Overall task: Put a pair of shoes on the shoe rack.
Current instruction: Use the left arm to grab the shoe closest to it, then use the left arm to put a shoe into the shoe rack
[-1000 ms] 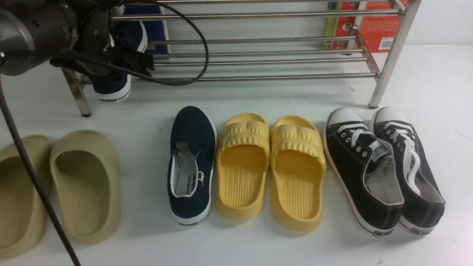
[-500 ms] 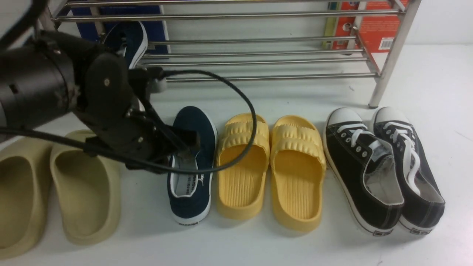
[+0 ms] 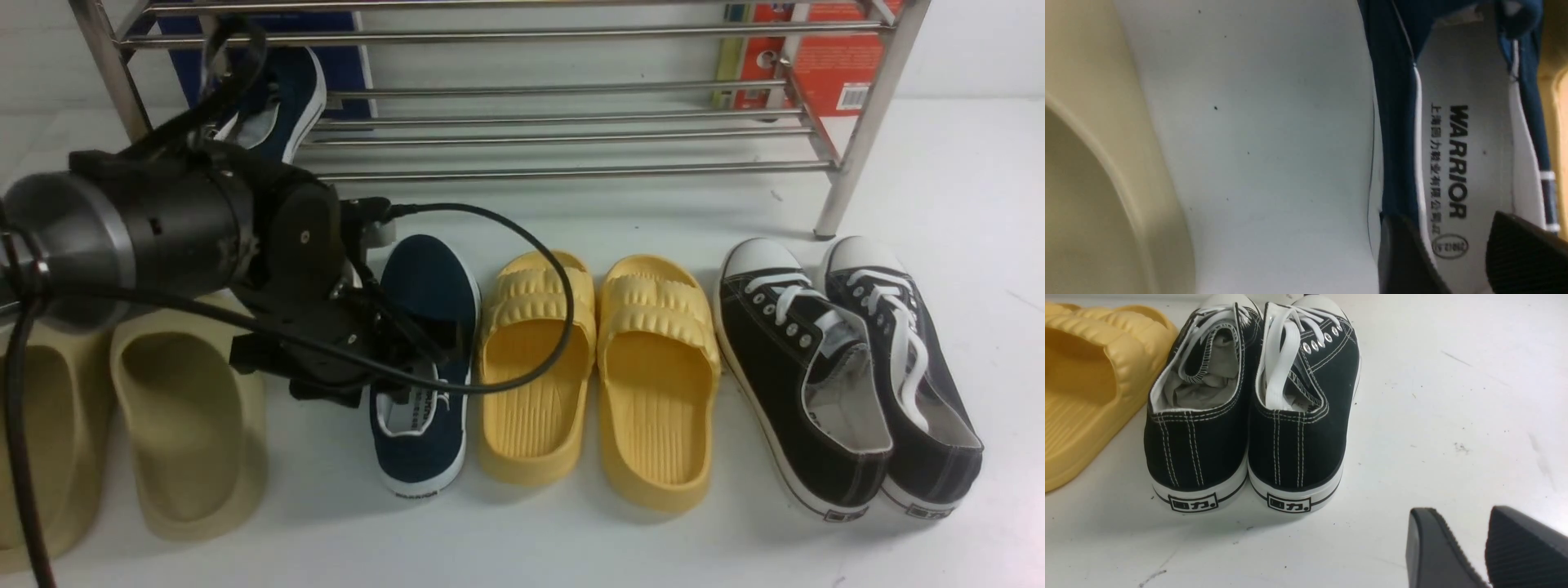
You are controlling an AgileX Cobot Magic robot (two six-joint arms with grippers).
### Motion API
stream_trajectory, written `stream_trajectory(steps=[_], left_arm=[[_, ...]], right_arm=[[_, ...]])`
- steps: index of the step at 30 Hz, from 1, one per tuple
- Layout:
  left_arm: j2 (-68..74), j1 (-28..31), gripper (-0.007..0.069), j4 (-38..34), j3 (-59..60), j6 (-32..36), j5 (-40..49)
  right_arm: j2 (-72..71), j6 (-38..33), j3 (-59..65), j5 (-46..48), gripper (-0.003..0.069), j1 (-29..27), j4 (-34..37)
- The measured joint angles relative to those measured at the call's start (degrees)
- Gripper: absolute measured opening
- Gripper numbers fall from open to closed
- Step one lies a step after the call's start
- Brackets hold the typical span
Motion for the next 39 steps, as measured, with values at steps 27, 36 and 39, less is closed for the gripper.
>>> stream_trajectory(steps=[27,36,39], left_arm=[[-2.97,0.00,-0.0001,4.22,0.53,-7.00,0.70],[-11.64,0.00,-0.0001,4.22,0.53,-5.92,4.01],[-10.93,0.00,-0.0001,4.27,-0.42,-5.29,4.45]], right_arm=[[0.00,0.00,0.00,0.00,0.0239,0.00,0.00],[0.00,0.00,0.00,0.00,0.0239,0.00,0.00],[0.00,0.00,0.00,0.00,0.0239,0.00,0.00]])
